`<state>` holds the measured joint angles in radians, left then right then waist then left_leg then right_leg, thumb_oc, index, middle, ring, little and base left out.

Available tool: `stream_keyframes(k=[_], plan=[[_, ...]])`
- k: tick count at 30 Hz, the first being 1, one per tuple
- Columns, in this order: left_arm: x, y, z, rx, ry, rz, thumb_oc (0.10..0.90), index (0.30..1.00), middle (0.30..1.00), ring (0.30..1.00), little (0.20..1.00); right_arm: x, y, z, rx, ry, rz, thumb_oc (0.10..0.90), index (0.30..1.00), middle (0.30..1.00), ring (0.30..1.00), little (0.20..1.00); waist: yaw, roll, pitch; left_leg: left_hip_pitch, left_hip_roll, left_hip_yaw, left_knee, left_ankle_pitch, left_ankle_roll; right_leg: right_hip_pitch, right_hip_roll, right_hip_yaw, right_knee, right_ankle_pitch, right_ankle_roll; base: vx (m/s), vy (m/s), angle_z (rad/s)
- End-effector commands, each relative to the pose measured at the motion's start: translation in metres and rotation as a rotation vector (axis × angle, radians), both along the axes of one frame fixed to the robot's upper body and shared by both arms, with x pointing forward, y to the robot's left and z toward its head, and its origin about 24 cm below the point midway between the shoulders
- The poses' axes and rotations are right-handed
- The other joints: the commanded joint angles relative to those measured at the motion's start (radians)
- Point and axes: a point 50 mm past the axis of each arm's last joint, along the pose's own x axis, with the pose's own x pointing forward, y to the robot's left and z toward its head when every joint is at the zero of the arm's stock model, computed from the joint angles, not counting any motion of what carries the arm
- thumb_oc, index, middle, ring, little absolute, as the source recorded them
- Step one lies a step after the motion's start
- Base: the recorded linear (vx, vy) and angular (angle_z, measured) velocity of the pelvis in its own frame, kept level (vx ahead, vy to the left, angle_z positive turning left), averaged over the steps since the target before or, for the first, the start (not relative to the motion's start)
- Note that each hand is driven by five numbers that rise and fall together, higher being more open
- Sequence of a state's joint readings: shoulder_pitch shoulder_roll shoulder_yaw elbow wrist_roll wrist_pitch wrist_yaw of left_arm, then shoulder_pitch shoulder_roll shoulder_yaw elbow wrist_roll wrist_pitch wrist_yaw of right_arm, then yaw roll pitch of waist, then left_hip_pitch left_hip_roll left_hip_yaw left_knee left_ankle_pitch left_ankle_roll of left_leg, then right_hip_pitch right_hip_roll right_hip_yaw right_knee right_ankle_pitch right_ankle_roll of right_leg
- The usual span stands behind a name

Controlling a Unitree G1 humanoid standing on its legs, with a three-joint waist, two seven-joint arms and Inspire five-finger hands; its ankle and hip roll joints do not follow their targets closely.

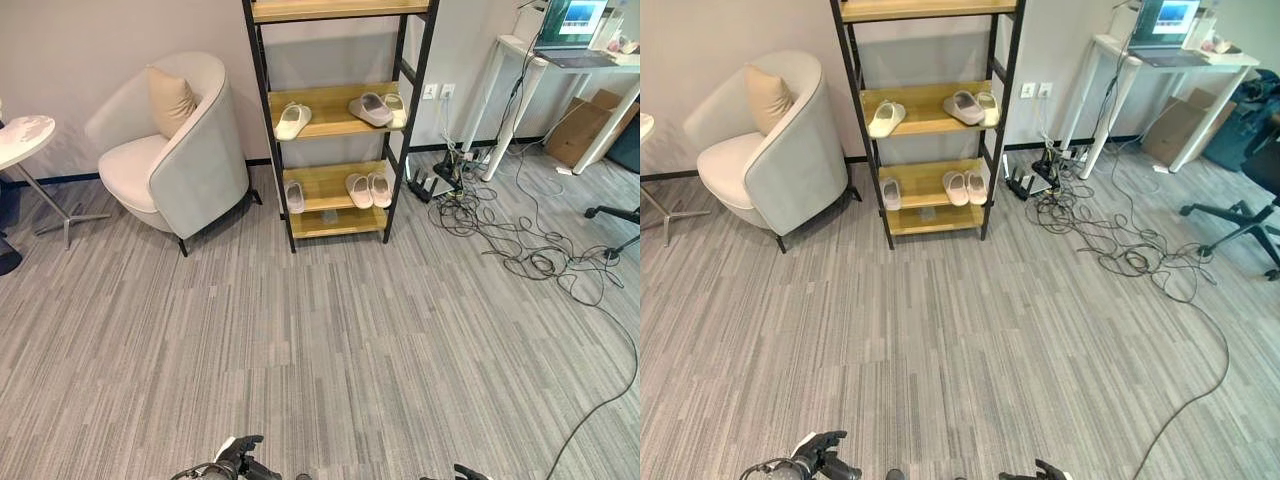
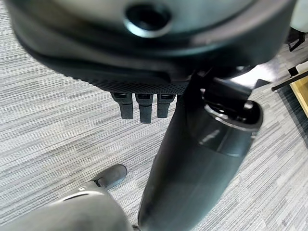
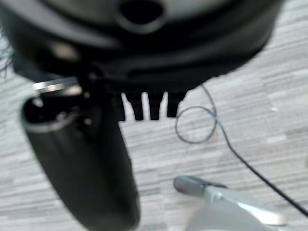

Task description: Arrange the slippers neatly on the shoe rack.

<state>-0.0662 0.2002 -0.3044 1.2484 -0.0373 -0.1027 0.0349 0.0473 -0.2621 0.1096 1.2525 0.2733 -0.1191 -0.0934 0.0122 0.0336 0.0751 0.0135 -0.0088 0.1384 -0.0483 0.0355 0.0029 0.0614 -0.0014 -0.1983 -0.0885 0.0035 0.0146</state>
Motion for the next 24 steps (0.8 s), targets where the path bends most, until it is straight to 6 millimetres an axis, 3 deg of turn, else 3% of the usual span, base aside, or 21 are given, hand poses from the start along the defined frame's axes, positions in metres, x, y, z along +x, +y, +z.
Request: stream_keyframes(k=[1, 2, 7, 14, 18, 21, 24], plan=[[0.026, -0.007, 0.006, 0.009, -0.057, 0.005, 0.8, 0.9, 0.9, 0.9, 0.9, 0.009, -0.006, 0.004, -0.024, -0.042, -0.031, 0.8, 0.9, 0.9, 0.9, 0.9, 0.01, -0.018, 0.006, -0.068, 0.047, -0.022, 0.054, 0.019, -0.099, -0.059, -0.056, 0.02, 0.068, 0.001, 0.101, -0.04, -0.011, 0.0], [0.034, -0.01, 0.009, 0.004, -0.085, -0.002, 0.8, 0.9, 0.9, 0.9, 0.9, 0.015, -0.01, 0.006, -0.02, -0.07, -0.058, 0.8, 0.9, 0.9, 0.9, 0.9, 0.008, -0.028, 0.026, -0.122, 0.046, -0.014, 0.124, 0.008, -0.1, -0.07, -0.068, 0.016, 0.08, 0.003, 0.094, 0.02, 0.017, 0.07], [0.031, -0.012, 0.007, -0.002, -0.076, -0.007, 0.8, 0.9, 0.9, 0.9, 0.9, 0.016, -0.011, 0.007, -0.023, -0.072, -0.048, 0.8, 0.9, 0.9, 0.9, 0.9, 0.014, -0.033, 0.018, -0.176, 0.028, 0.027, 0.102, 0.028, -0.089, -0.053, -0.07, 0.005, 0.071, -0.006, 0.097, 0.11, 0.043, 0.14], [0.019, -0.006, 0.004, 0.007, -0.039, 0.01, 0.8, 0.9, 0.9, 0.9, 0.9, 0.019, -0.006, 0.006, -0.015, -0.074, -0.011, 0.8, 0.9, 0.9, 0.9, 0.9, 0.026, -0.037, 0.005, -0.141, -0.003, 0.005, 0.066, 0.011, -0.059, -0.036, -0.092, 0.031, 0.098, -0.029, 0.113, 0.18, 0.13, -0.12], [0.028, 0.001, 0.008, 0.03, -0.061, -0.001, 0.8, 0.9, 0.9, 0.9, 0.9, 0.034, 0.0, 0.008, -0.007, -0.099, 0.044, 0.8, 0.9, 0.9, 0.9, 0.9, 0.025, -0.033, 0.035, -0.104, -0.022, 0.005, 0.05, -0.016, -0.012, -0.147, -0.156, 0.055, 0.342, 0.028, 0.144, 0.12, 0.166, -0.14], [0.034, 0.004, 0.011, 0.04, -0.08, -0.006, 0.8, 0.9, 0.9, 0.9, 0.9, 0.04, 0.001, 0.01, -0.01, -0.114, 0.054, 0.8, 0.9, 0.9, 0.9, 0.9, 0.013, -0.019, 0.053, -0.086, -0.021, 0.0, 0.046, -0.022, -0.003, -0.204, -0.16, 0.058, 0.441, 0.05, 0.143, 0.1, 0.106, -0.1], [0.035, 0.006, 0.012, 0.046, -0.09, -0.002, 0.8, 0.9, 0.9, 0.9, 0.9, 0.042, 0.002, 0.01, -0.011, -0.121, 0.064, 0.8, 0.9, 0.9, 0.9, 0.9, 0.005, -0.006, 0.055, -0.033, -0.023, -0.013, 0.028, -0.047, -0.002, -0.25, -0.144, 0.047, 0.442, 0.024, 0.123, 0.29, 0.042, 0.13]])
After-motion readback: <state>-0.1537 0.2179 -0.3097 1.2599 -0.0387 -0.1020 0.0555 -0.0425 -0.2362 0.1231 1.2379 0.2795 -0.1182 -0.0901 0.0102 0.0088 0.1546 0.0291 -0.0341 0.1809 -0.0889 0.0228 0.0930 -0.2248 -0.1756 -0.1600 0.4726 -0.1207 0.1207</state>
